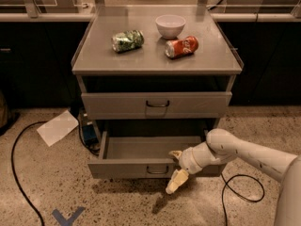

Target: Open middle drawer

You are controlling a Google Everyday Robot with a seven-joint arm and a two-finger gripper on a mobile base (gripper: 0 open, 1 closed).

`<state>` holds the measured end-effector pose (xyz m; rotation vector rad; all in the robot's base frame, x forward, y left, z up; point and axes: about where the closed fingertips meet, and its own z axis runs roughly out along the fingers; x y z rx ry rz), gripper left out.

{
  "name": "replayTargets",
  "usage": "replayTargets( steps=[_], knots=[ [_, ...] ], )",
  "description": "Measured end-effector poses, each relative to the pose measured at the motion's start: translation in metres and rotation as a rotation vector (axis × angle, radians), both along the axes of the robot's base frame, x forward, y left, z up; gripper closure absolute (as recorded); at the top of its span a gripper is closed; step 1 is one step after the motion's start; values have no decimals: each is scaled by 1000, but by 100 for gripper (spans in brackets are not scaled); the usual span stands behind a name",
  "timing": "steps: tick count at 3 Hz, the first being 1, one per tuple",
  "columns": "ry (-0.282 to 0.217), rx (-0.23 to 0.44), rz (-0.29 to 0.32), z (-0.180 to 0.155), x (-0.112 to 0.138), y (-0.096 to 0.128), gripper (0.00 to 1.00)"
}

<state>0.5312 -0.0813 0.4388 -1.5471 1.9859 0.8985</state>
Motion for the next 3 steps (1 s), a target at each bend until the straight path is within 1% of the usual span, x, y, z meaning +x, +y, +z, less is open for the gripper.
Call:
replayTargets(
  steps=[1,2,3],
  knots=[
    [2,0,3,-1,-1,1,0],
    [31,-10,37,-1,-21,3,0],
    [97,27,63,23,-79,2,0]
  ],
)
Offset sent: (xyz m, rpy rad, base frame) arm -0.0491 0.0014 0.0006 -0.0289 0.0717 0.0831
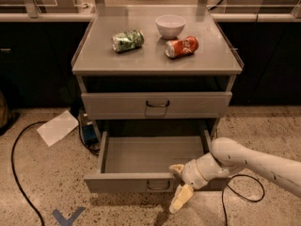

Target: Open middle drawer

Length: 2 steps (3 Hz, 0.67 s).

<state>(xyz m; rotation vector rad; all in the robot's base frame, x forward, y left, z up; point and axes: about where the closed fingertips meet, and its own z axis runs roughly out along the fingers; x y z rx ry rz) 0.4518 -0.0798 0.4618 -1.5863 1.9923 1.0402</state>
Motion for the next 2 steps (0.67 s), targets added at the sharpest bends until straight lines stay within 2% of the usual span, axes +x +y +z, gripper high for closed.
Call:
replayTargets(
  steps=[1,2],
  knots=[
    [0,0,0,0,0,0,0],
    [25,3,27,-14,-1,4,0]
  ],
)
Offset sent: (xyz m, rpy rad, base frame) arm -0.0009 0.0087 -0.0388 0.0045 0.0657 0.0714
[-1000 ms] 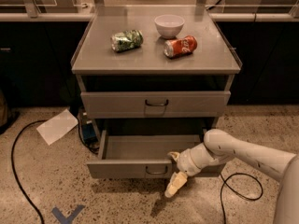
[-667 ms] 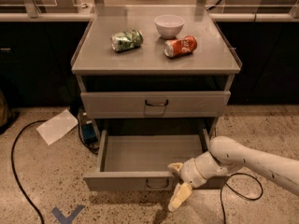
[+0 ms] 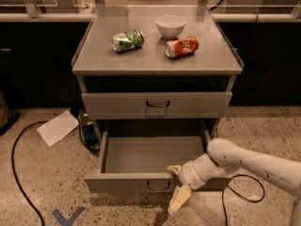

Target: Open middle drawer

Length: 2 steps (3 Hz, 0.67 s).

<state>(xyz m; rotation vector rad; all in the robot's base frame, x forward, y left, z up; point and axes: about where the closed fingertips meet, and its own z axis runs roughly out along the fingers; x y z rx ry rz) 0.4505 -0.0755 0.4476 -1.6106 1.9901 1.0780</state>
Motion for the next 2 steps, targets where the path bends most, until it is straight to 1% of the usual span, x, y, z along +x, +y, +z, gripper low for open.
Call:
replayTargets(
  steps=[1,2],
  knots=[
    [35,7,26,-3,-11,3,0],
    [84,24,49,13,-44,-3,0]
  ],
)
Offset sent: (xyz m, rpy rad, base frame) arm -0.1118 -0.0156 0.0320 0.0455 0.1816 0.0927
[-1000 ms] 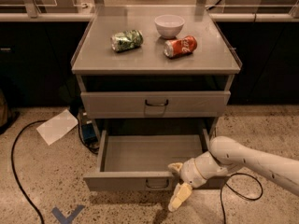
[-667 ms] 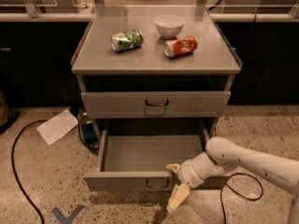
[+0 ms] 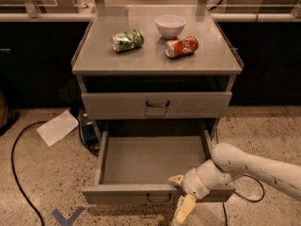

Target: Open middle drawer

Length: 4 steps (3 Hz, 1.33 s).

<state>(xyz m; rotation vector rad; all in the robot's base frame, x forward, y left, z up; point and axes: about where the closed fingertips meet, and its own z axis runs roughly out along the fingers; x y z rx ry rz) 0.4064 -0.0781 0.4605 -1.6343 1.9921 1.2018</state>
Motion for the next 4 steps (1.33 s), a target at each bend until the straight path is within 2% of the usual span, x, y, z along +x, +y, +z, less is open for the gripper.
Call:
replayTargets(
  steps=[1,2,3,4],
  knots=[
    [14,11,14,-4,-4,2,0],
    [59,51,40,-6,-24,4,0],
    [59,51,40,-3,-24,4,0],
    [106,77,39,16,-57,0,0]
  ],
)
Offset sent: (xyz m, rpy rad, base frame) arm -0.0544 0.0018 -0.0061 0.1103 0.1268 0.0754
